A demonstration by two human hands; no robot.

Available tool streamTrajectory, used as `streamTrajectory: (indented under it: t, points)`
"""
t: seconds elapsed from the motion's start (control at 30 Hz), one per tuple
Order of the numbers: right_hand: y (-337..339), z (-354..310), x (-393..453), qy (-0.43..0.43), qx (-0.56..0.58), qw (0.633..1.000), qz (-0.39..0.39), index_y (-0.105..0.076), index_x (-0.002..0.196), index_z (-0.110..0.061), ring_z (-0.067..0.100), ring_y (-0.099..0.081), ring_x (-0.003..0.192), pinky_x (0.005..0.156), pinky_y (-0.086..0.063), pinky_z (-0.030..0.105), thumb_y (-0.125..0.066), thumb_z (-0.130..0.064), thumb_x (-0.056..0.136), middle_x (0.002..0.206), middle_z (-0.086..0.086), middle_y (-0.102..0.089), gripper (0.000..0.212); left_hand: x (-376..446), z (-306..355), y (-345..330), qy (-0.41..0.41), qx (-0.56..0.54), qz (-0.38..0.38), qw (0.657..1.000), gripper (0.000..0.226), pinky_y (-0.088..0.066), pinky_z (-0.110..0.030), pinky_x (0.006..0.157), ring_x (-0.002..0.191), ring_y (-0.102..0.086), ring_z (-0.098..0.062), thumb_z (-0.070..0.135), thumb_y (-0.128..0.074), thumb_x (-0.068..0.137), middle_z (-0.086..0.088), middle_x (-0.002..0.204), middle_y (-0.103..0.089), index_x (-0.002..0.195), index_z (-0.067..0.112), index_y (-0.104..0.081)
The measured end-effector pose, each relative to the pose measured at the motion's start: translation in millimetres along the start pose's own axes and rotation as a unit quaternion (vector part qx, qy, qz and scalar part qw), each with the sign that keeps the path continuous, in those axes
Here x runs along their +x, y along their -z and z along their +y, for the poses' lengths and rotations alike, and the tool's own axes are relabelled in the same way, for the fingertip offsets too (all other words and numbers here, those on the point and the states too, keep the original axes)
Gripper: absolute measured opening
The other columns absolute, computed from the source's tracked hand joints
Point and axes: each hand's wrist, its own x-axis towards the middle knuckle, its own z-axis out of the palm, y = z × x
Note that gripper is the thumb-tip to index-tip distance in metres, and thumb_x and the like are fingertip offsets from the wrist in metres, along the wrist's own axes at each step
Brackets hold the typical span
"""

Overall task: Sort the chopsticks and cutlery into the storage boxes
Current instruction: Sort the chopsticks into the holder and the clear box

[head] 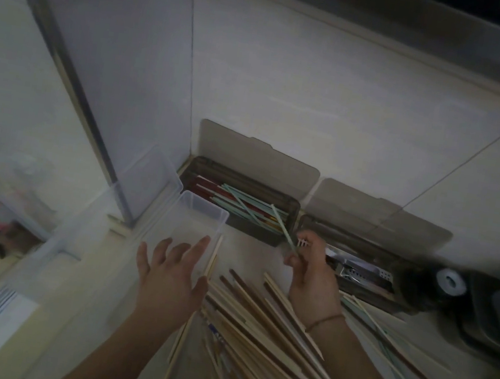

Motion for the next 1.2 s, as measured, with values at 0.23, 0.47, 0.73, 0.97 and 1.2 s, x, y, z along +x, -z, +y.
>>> streamTrajectory:
  t: [0.23, 0.47, 0.73, 0.97, 1.2]
  points:
    - [-28, -22, 92, 0.021, -0.155, 0.982, -0.107, -0.048, 0.135, -0.011, 0.033, -0.053, 0.114, 0.099, -0.042, 0.033, -0.051, 0.006, 0.082, 0.13, 0.015, -0.051, 0.056, 1, 1, 4, 0.014, 0.007, -0.008, 1.0, 0.069, 0.019, -0.049, 0.111, 0.142, -0.022, -0.026, 0.053, -0.05, 0.086, 0.007, 0.14, -0.049, 0.148, 0.044, -0.023]
    - [-73, -3, 129, 0.016, -0.192, 0.949, -0.251, -0.037, 0.145, -0.009, 0.031, -0.031, 0.137, 0.115, -0.025, 0.03, -0.049, 0.009, 0.085, 0.148, 0.016, -0.033, 0.064, -1, 0, 2, 0.007, -0.003, -0.007, 1.0, 0.068, 0.015, -0.05, 0.112, 0.14, -0.027, -0.029, 0.052, -0.054, 0.085, 0.006, 0.137, -0.052, 0.147, 0.043, -0.027]
    - [-20, 36, 38, 0.082, -0.091, 0.991, 0.053, -0.069, 0.107, 0.0, 0.032, -0.058, 0.106, 0.102, -0.036, 0.025, -0.053, 0.009, 0.081, 0.111, 0.02, -0.063, 0.032, 0, 0, 3, 0.009, 0.005, -0.012, 1.0, 0.069, 0.013, -0.051, 0.112, 0.14, -0.026, -0.028, 0.052, -0.053, 0.085, 0.005, 0.139, -0.051, 0.148, 0.043, -0.026]
    - [51, 121, -101, -0.026, -0.233, 0.942, 0.241, -0.07, 0.093, -0.003, 0.048, -0.051, 0.111, 0.101, -0.038, 0.047, -0.043, -0.009, 0.082, 0.107, 0.02, -0.063, 0.03, 0, 3, -2, -0.004, -0.003, 0.015, 1.0, 0.069, -0.004, -0.056, 0.111, 0.128, -0.043, -0.034, 0.048, -0.05, 0.073, -0.002, 0.122, -0.063, 0.14, 0.034, -0.048]
    - [54, 139, -123, -0.266, -0.288, 0.92, 0.028, -0.049, 0.136, -0.004, 0.04, -0.038, 0.131, 0.11, -0.03, 0.05, -0.039, -0.036, 0.087, 0.142, 0.018, -0.046, 0.059, -1, 4, 1, 0.007, 0.005, 0.011, 1.0, 0.071, -0.006, -0.058, 0.11, 0.128, -0.042, -0.035, 0.048, -0.048, 0.071, -0.004, 0.121, -0.064, 0.141, 0.033, -0.047]
